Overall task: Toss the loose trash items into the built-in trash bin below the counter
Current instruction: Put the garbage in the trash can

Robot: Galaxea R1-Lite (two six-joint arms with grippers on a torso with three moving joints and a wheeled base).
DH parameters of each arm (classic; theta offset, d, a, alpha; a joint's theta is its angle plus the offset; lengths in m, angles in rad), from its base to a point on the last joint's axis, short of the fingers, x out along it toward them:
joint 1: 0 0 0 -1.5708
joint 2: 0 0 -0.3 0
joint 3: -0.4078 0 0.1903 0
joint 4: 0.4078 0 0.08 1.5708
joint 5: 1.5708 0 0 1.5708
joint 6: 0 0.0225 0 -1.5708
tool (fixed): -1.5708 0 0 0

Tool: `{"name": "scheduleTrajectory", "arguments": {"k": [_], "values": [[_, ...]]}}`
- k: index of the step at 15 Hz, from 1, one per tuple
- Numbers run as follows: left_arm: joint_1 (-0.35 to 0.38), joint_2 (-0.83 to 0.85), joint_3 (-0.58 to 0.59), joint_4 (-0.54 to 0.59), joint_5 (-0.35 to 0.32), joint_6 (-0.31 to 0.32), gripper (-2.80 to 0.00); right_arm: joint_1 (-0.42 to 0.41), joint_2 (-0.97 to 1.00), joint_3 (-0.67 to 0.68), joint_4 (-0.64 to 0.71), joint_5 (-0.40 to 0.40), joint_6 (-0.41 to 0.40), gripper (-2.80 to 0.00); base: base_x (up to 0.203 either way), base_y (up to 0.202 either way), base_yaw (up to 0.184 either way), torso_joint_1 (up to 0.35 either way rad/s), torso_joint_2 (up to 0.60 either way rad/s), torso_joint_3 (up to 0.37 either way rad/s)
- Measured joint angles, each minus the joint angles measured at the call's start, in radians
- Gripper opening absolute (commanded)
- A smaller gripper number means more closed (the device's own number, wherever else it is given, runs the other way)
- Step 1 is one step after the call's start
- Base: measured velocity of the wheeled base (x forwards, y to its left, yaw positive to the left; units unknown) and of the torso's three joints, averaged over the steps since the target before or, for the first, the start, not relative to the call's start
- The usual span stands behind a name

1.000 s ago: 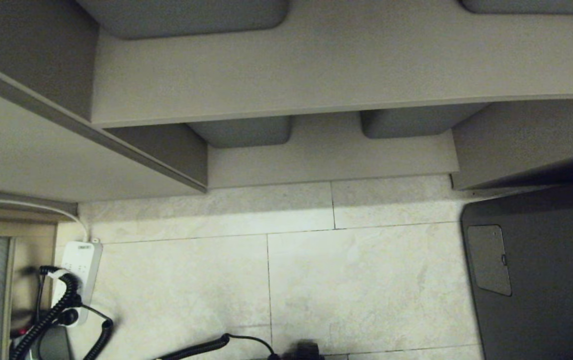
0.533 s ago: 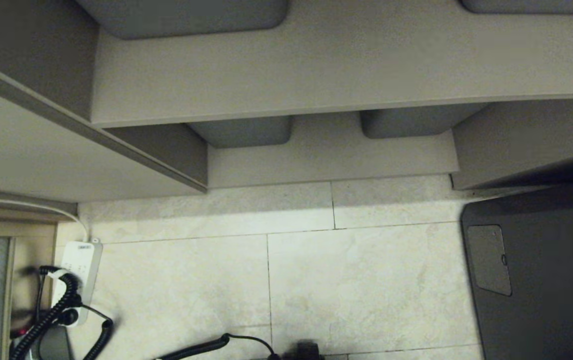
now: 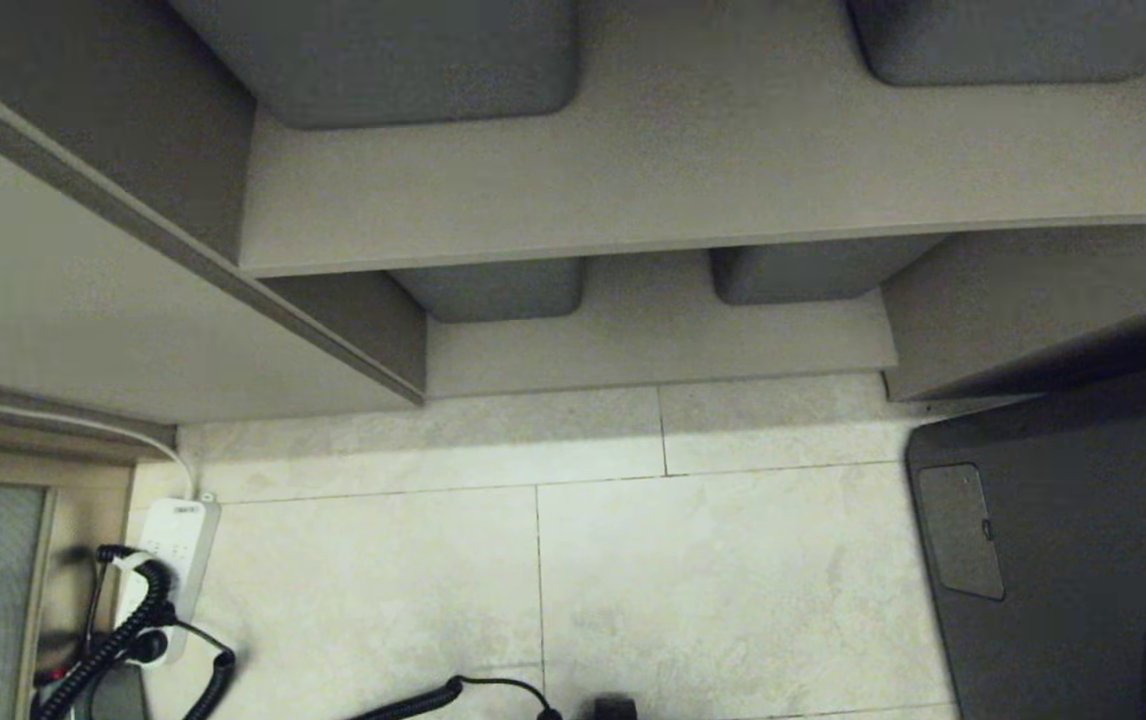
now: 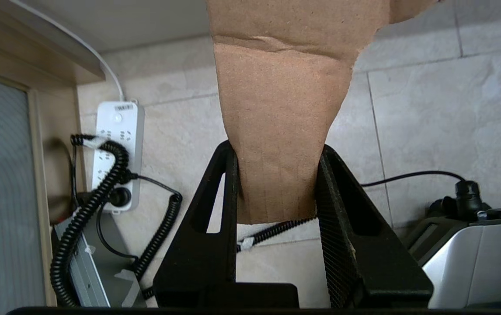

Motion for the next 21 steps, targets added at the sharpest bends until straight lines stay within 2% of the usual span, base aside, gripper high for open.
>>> {"name": "scheduleTrajectory", "arguments": {"k": [21], "values": [[0.0, 0.0, 0.0, 0.01, 0.0, 0.003, -2.8, 0.0, 0.0, 0.0, 0.0, 0.0, 0.0, -2.8, 0.0, 0.0, 0.0, 0.002, 0.0, 0.203]]}}
